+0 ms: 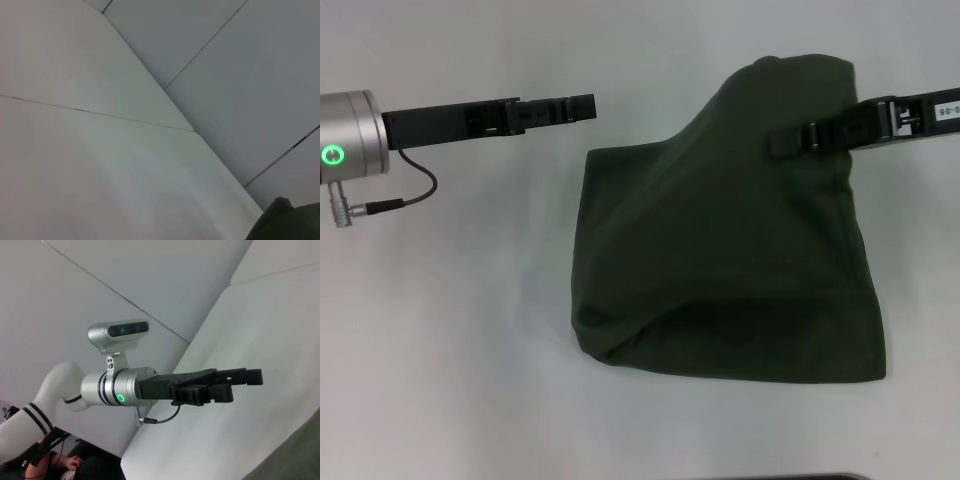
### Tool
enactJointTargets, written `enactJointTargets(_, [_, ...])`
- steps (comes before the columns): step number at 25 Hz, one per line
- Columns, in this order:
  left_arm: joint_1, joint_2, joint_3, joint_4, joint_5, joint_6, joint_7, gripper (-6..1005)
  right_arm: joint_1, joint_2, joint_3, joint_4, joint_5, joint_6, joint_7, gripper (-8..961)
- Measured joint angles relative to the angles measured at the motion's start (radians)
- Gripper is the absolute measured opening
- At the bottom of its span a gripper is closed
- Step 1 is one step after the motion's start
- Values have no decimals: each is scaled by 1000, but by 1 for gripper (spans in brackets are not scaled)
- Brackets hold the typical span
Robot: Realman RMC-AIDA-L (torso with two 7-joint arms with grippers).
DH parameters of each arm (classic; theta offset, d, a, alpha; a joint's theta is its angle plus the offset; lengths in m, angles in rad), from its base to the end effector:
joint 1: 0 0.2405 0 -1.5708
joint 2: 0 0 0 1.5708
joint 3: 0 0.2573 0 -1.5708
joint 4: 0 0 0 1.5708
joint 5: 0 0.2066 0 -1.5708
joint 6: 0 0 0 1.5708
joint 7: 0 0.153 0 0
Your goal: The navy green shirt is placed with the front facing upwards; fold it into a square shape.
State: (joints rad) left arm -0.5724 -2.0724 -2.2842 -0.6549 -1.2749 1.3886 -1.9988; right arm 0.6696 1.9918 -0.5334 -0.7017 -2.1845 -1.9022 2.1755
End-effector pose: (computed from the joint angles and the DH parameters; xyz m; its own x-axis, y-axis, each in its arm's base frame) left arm -0.2357 0.3610 -0.0189 0.4283 0.7347 0.5261 0.8248 -0.5557 0.1047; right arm 0.2243 0.3319 0.0391 0.4344 -0.8479 -0.3039 -0.7856 -0.5217 0.3326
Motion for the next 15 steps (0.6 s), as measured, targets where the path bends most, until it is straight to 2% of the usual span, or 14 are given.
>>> enactJointTargets(9, [-3, -4, -11, 0, 1, -1, -6, 934, -33, -36, -7, 10, -3, -1, 1, 37])
enactJointTargets(15, [-4, -6, -11, 0, 4, 0, -12, 934, -68, -44, -10, 13, -7, 4, 1, 38])
